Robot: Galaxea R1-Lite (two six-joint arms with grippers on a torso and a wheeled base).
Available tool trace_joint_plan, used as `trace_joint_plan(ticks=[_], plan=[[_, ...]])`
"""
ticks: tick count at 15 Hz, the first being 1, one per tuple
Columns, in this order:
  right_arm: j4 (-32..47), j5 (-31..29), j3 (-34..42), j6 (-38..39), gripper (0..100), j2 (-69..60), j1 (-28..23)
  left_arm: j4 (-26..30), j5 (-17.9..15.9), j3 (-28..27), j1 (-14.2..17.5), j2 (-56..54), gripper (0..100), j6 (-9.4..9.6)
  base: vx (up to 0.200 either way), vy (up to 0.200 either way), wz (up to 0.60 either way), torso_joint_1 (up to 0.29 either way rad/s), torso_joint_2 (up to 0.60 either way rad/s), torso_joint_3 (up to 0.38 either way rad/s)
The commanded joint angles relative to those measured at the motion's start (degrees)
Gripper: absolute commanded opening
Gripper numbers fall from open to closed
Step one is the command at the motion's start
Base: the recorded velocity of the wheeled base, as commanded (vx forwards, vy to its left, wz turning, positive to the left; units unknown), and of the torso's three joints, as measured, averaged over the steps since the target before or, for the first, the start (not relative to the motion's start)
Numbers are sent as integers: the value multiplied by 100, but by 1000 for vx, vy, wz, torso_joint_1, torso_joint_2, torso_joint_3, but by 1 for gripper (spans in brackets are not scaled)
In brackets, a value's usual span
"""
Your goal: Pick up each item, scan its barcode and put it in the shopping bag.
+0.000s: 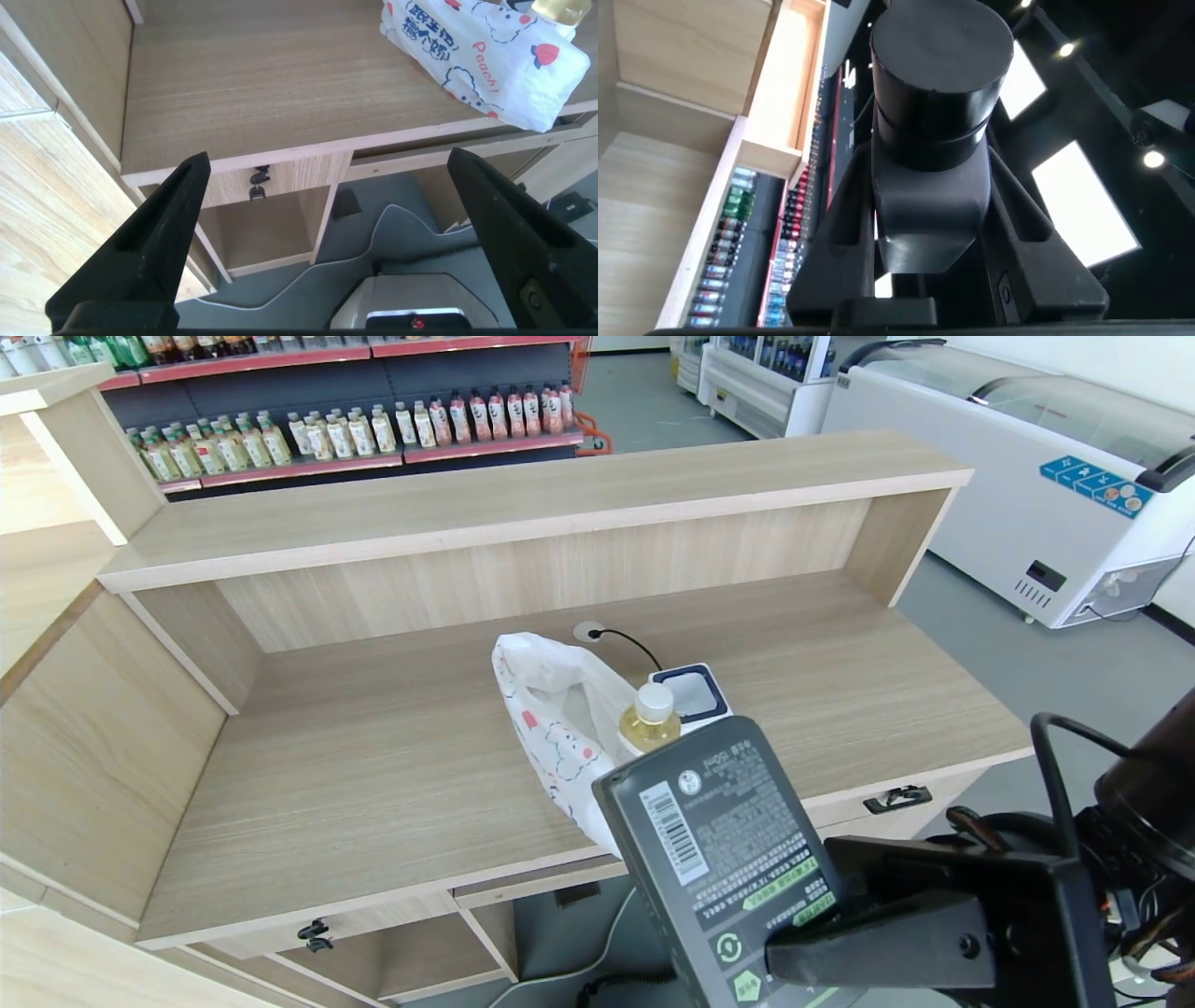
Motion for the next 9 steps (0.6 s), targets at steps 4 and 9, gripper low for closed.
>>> trace_joint_plan(ticks=[4,9], plan=[[1,2,0,17,0,13,42,-1,-1,0,0,-2,100,-2,0,0,0,0,0,0],[1,2,0,26,0,5,42,-1,-1,0,0,-2,100,-2,0,0,0,0,0,0]])
